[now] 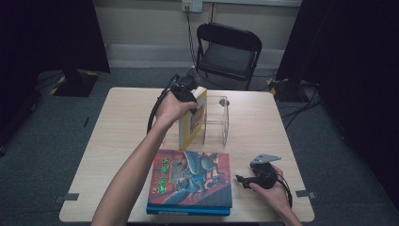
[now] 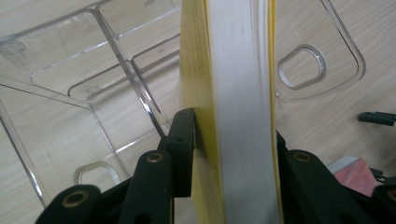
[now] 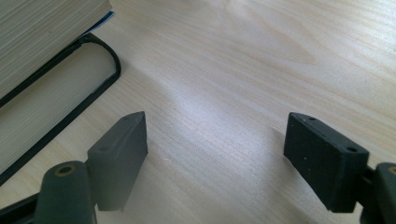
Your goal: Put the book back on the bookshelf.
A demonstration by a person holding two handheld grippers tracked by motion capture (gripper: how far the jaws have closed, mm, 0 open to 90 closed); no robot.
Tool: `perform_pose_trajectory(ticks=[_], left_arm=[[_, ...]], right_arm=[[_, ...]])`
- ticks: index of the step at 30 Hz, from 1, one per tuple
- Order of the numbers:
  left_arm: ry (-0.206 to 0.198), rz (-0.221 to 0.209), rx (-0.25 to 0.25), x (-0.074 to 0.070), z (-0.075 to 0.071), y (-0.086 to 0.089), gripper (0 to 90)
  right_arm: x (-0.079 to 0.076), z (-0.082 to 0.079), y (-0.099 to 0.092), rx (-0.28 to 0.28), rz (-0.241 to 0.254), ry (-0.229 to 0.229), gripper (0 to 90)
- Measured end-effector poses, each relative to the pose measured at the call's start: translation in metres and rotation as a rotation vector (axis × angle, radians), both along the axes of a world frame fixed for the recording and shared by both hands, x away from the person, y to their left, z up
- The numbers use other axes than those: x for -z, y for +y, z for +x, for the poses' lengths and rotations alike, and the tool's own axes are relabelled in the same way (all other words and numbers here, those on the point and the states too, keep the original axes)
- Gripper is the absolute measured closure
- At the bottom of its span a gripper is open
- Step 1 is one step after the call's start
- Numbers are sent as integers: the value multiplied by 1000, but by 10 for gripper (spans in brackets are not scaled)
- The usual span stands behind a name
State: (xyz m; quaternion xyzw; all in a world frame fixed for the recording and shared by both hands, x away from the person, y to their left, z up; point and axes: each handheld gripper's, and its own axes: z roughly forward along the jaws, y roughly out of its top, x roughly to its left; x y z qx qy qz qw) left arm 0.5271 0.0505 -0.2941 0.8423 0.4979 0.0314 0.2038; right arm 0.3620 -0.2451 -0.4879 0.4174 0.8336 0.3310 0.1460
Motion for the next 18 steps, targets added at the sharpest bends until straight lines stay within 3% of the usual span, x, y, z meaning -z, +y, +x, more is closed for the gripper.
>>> perform_pose_trajectory(ticks=[2, 9, 11, 18], left_arm=[[28, 0, -19, -1, 2, -2, 666], [66, 44, -20, -3, 8, -2, 697], [44, 89, -47, -5, 8, -2, 733], [41, 40, -194, -6, 12, 4, 758]], right_arm=[[1, 0, 0, 2, -3, 4, 215], [1, 0, 0, -4, -3, 3, 217], [1, 0, 1, -3, -2, 3, 216], [1, 1, 0, -3, -2, 1, 216]])
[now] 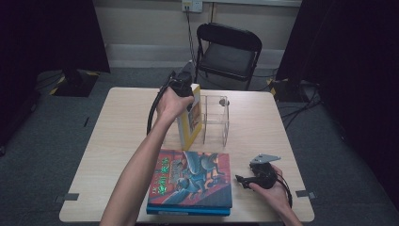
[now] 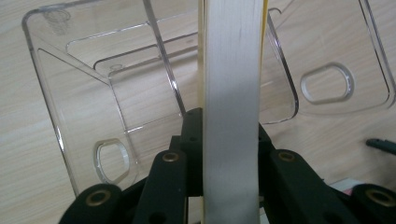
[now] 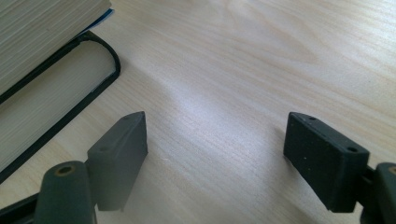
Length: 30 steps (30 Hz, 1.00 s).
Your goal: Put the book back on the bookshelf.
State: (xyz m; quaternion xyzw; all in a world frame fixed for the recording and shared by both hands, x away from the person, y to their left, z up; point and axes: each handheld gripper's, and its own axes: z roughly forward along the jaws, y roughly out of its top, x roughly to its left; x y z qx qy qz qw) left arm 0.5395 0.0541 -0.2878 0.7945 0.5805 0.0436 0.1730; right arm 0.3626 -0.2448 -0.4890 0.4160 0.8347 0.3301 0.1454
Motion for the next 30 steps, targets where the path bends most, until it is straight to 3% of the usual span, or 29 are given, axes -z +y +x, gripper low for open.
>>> perform_pose_trajectory(ticks=[4, 12, 21, 30], left_arm=[[-32, -3, -41, -7, 1, -5, 758], [-37, -34, -135, -3, 8, -12, 757], [-29, -38, -172, 5, 12, -8, 756], [-49, -40, -147, 2, 8, -6, 747]], right_arm=[[0, 0, 0, -1, -1, -1, 216], [0, -1, 1, -12, -2, 0, 218], [0, -1, -1, -9, 3, -1, 220], [0, -2, 0, -11, 0, -2, 221]])
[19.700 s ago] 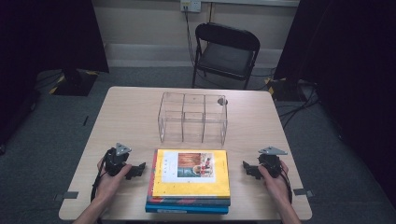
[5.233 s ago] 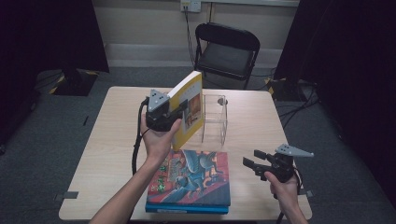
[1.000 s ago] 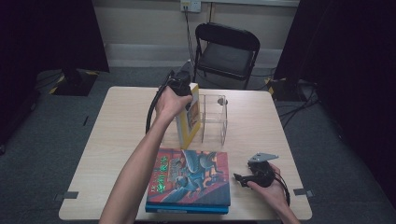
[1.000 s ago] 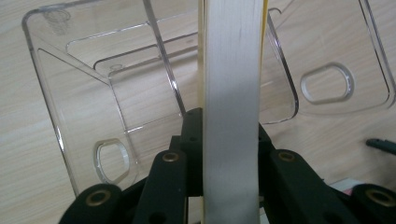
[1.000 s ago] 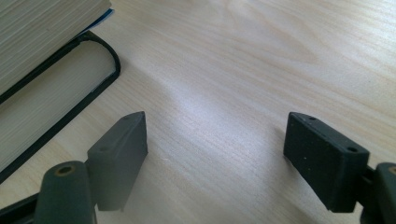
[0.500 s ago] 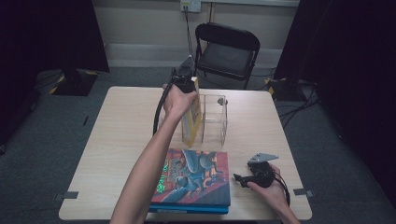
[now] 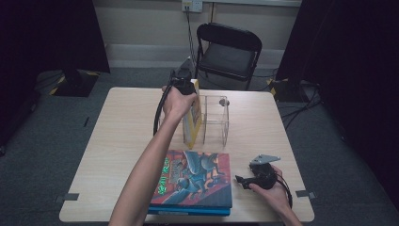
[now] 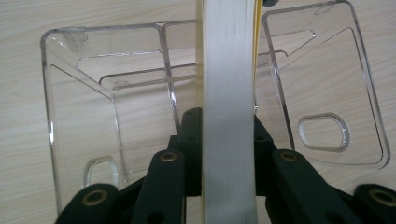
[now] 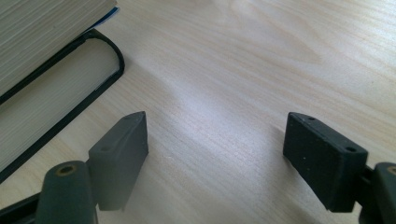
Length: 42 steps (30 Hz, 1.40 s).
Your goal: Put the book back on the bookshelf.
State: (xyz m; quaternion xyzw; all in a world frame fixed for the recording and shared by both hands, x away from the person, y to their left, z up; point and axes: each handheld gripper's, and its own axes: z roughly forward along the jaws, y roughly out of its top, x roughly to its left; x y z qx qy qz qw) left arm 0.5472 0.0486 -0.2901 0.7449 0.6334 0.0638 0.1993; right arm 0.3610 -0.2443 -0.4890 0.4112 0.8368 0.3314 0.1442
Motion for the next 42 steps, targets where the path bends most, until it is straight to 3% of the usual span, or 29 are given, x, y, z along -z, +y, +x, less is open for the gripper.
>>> perform_pose_trajectory(ticks=[3, 5, 7, 14, 19, 25, 29, 31, 33, 35, 42], left_arm=[[-3, -10, 4, 0, 0, 1, 742], [1, -65, 12, -2, -1, 1, 660], [-16, -87, 32, -7, -5, -2, 641], [-50, -125, 78, -10, -11, -14, 607], [-39, -166, 114, -11, -13, -20, 588], [-50, -182, 149, -10, -15, -25, 549], [-83, -231, 184, -13, -17, -27, 512], [-107, -239, 172, -15, -19, -27, 513], [-106, -262, 192, -16, -19, -25, 493], [-133, -242, 186, -18, -20, -24, 490], [-153, -233, 205, -21, -21, -16, 436]], right_arm=[[0, 0, 0, 1, -1, -1, 222], [0, 0, 0, 0, -3, -1, 222], [0, 0, 0, 1, -3, -2, 223], [0, 0, 1, 2, -4, 0, 222], [0, 0, 0, 0, -1, -2, 222], [0, 0, 1, 2, -2, 0, 222], [0, 0, 1, 2, -3, -1, 223], [0, 0, 1, 2, -2, 0, 223], [0, 0, 1, 2, 1, 1, 223], [-1, -1, 1, 3, 2, 0, 223], [-1, 0, 1, 3, 2, 0, 224]])
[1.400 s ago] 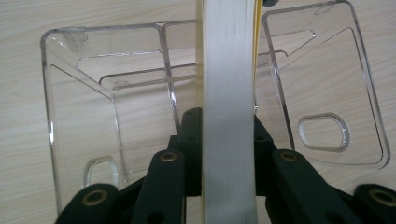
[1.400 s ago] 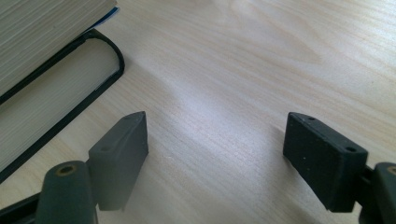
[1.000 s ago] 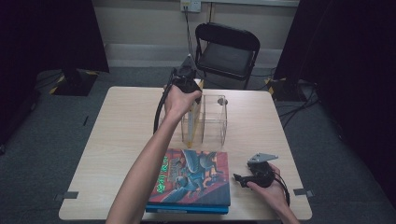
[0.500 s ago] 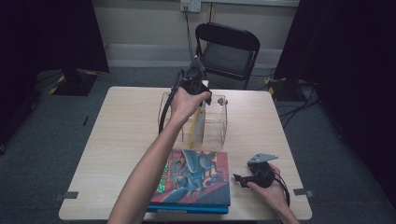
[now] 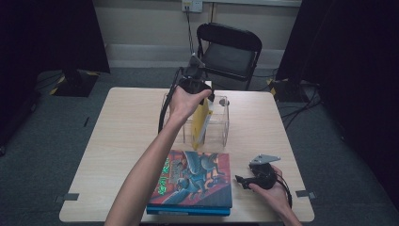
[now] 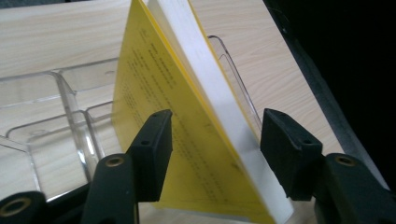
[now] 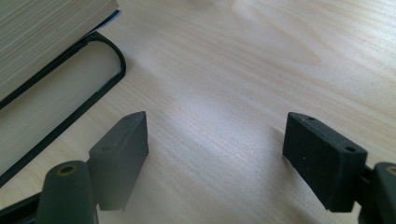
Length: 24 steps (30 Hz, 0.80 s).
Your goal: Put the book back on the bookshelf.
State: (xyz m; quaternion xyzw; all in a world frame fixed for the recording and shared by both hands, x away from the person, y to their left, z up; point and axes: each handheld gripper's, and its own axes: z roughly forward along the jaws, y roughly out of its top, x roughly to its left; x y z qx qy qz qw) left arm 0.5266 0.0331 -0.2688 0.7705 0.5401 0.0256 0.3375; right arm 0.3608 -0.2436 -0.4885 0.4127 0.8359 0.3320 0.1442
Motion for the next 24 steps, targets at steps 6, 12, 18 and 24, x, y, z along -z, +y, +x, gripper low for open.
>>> perform_pose_trajectory(ticks=[6, 12, 18, 24], left_arm=[[-89, -15, 24, -5, -5, 15, 377], [-167, -68, 11, -6, -16, 37, 339], [-256, -123, 65, -1, -33, 64, 393], [-358, -156, 115, 8, -62, 90, 453]], right_arm=[[0, 0, -1, 1, 3, 0, 223], [0, 0, -1, 3, 3, -3, 224], [-1, 0, -2, 11, 6, -4, 228], [-2, 1, -1, 19, 7, -8, 231]])
